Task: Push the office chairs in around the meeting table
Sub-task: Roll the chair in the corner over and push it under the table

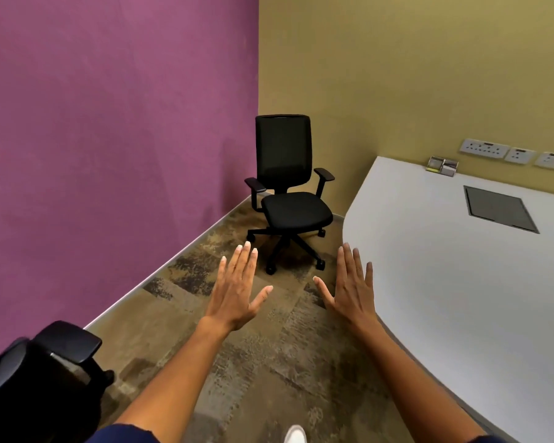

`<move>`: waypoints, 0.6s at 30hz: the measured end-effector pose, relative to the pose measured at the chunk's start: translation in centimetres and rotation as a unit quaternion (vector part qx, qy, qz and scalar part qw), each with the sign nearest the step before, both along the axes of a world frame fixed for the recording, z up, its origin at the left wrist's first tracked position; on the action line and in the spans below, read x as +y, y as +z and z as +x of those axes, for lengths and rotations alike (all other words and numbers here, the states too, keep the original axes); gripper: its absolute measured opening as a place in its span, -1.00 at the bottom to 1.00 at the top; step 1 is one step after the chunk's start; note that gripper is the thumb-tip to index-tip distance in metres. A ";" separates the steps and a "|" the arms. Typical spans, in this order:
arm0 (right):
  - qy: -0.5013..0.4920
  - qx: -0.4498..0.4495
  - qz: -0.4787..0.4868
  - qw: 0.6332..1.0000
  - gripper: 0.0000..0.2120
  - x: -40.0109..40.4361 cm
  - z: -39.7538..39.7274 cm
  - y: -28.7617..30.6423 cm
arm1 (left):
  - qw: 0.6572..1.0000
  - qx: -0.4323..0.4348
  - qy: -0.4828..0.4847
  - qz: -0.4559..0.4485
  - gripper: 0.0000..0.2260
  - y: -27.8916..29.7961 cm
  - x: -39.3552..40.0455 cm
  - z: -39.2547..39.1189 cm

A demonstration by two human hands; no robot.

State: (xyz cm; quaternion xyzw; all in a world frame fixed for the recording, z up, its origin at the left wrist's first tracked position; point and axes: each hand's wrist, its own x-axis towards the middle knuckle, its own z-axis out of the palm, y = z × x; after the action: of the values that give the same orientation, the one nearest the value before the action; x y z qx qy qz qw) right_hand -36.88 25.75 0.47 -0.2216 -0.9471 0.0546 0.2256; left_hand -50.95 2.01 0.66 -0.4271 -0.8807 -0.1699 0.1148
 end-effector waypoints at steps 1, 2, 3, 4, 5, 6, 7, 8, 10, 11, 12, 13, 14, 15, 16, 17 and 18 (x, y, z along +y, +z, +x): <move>0.004 0.000 0.002 1.000 -0.11 0.8 -1.9 -0.3 | 1.000 0.001 0.003 -0.002 -0.24 -0.3 0.8 -1.7; 0.005 -0.002 0.002 1.000 -0.12 1.8 -4.0 -0.5 | 1.000 0.001 0.007 -0.003 -0.24 -0.6 1.6 -3.6; 0.009 -0.003 0.005 1.000 -0.12 3.0 -6.1 -0.8 | 1.000 0.002 0.012 -0.004 -0.25 -0.9 2.6 -5.4; 0.012 -0.006 0.008 1.000 -0.13 4.3 -8.2 -1.1 | 1.000 0.001 0.017 -0.008 -0.25 -1.1 3.7 -7.4; 0.015 -0.007 0.009 1.000 -0.13 5.5 -10.0 -1.4 | 1.000 0.002 0.020 -0.012 -0.25 -1.3 4.6 -9.0; 0.017 -0.005 0.007 1.000 -0.14 6.8 -12.0 -1.7 | 1.000 0.003 0.022 -0.016 -0.25 -1.5 5.8 -10.8; 0.017 -0.001 0.002 1.000 -0.14 8.2 -14.0 -1.8 | 0.999 0.004 0.027 -0.017 -0.25 -1.4 7.0 -12.6; 0.021 0.001 -0.004 1.000 -0.14 9.5 -16.2 -1.7 | 0.999 0.006 0.030 -0.015 -0.25 -1.2 8.3 -14.5; 0.032 0.005 -0.009 0.999 -0.14 12.0 -20.3 -1.1 | 0.999 0.014 0.036 -0.006 -0.25 -0.1 10.9 -18.3; 0.035 0.007 -0.007 0.999 -0.14 13.4 -22.5 -0.8 | 0.999 0.017 0.042 -0.002 -0.26 0.6 12.3 -20.3; 0.036 0.010 -0.008 0.999 -0.14 14.7 -24.6 -0.3 | 0.999 0.018 0.047 0.002 -0.26 1.4 13.7 -22.3; 0.038 0.011 -0.011 0.999 -0.14 15.9 -26.7 0.1 | 0.999 0.019 0.048 0.003 -0.26 2.0 15.0 -24.2; 0.039 0.008 -0.013 0.999 -0.14 17.0 -28.7 0.6 | 0.998 0.020 0.051 0.003 -0.26 2.4 16.2 -25.9; 0.041 0.006 -0.010 0.999 -0.14 17.8 -30.4 0.8 | 0.998 0.021 0.052 0.005 -0.26 2.7 17.2 -27.4; 0.046 0.006 -0.005 0.999 -0.14 18.7 -32.0 1.2 | 0.998 0.022 0.056 0.010 -0.26 3.0 18.0 -28.9; 0.049 0.007 0.001 0.999 -0.13 19.5 -33.8 1.4 | 0.998 0.022 0.062 0.015 -0.26 3.2 18.8 -30.4; 0.050 0.004 0.002 0.999 -0.13 20.5 -36.2 1.7 | 0.997 0.020 0.068 0.021 -0.26 3.2 19.9 -32.6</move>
State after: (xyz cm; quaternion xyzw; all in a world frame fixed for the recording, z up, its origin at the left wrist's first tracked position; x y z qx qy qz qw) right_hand -73.04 46.27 2.15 -0.1735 -0.9561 0.0644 0.2274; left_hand -83.59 21.91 3.87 -0.3668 -0.9015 -0.1715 0.1528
